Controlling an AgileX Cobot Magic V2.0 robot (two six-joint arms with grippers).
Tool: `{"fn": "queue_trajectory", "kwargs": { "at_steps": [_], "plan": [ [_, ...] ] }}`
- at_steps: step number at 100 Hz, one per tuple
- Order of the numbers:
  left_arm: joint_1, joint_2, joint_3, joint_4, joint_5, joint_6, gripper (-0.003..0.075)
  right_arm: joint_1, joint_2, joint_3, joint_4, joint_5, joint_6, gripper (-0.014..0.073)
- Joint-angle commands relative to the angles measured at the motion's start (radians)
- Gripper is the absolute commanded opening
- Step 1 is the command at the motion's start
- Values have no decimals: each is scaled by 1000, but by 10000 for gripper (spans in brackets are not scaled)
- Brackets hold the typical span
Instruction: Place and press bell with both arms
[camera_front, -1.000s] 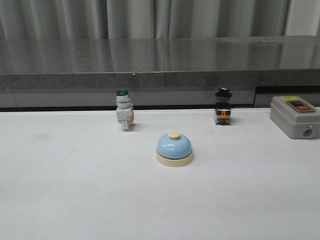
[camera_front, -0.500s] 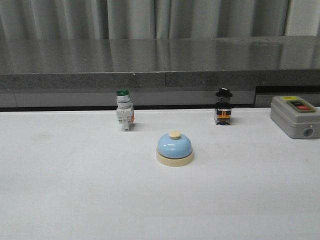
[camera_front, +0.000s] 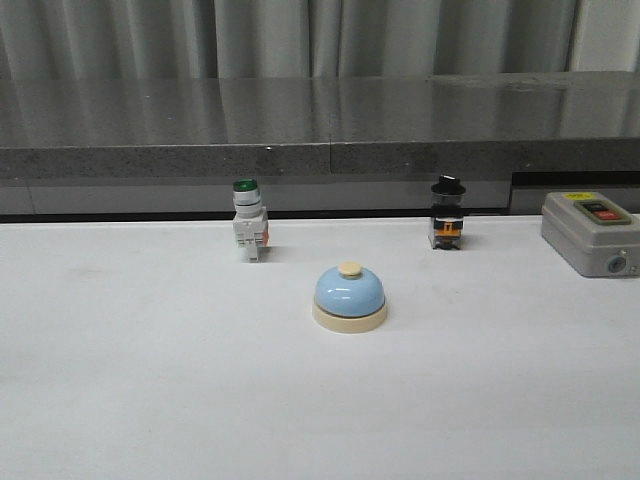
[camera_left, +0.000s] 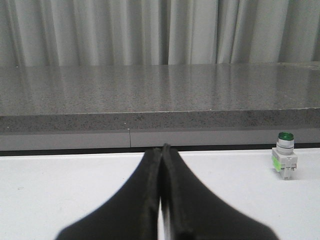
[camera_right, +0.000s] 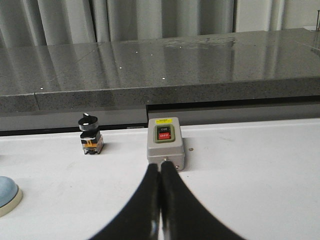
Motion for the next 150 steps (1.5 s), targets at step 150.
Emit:
{"fn": "queue_trajectory", "kwargs": {
  "at_steps": [150],
  "plan": [
    [0,-30,42,-9,-80,-7,-20,298,1263,-970,83,348,-171,-60]
  ]
}}
